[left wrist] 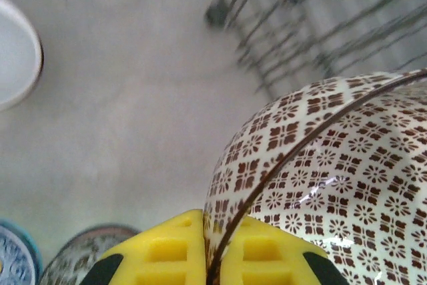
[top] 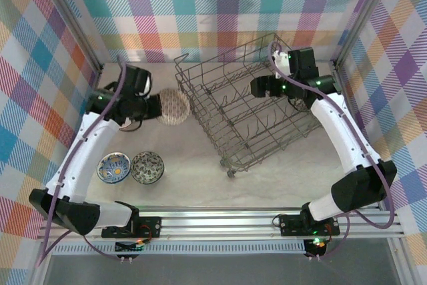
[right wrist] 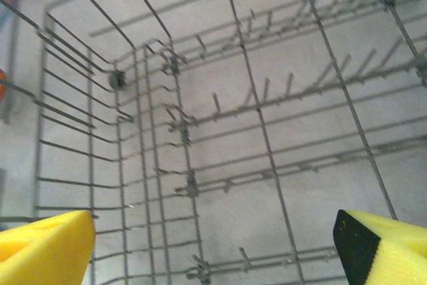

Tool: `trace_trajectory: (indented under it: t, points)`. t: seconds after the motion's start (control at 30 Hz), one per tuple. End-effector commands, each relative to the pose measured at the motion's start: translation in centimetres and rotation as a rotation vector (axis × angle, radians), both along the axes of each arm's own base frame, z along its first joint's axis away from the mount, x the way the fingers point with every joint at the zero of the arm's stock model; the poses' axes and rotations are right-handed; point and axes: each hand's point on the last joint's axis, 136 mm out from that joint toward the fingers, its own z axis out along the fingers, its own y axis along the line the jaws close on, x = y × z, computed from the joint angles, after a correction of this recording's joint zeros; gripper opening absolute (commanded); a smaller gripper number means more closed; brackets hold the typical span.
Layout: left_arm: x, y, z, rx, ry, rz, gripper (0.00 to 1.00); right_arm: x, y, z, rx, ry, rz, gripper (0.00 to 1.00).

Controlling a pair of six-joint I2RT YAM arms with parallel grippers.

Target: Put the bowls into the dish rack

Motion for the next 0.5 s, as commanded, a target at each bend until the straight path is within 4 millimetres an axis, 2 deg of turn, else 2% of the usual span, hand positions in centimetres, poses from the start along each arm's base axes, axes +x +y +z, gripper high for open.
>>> trace_trajectory:
  t: [0.0, 0.1, 0.27, 0.47]
  points:
    - [2.1, -1.3, 4.5, -0.037, -0.121, -0.033, 0.00, -1.3, 2.5, 3.0, 0.119, -0.004, 0.108, 0.88]
    - [3.3, -3.3, 7.3, -0.043, -0.194, -0.075, 0.00, -2.1, 3.9, 5.5, 0.193, -0.039, 0.174, 0.83]
    - [5.1, -8.0, 8.4, -0.060, -0.217, -0.174, 0.00, -3.5, 5.3, 9.0, 0.269, -0.125, 0.265, 0.72]
    - [6.4, -12.1, 8.4, -0.089, -0.216, -0.248, 0.00, -4.2, 6.2, 9.7, 0.310, -0.134, 0.330, 0.62]
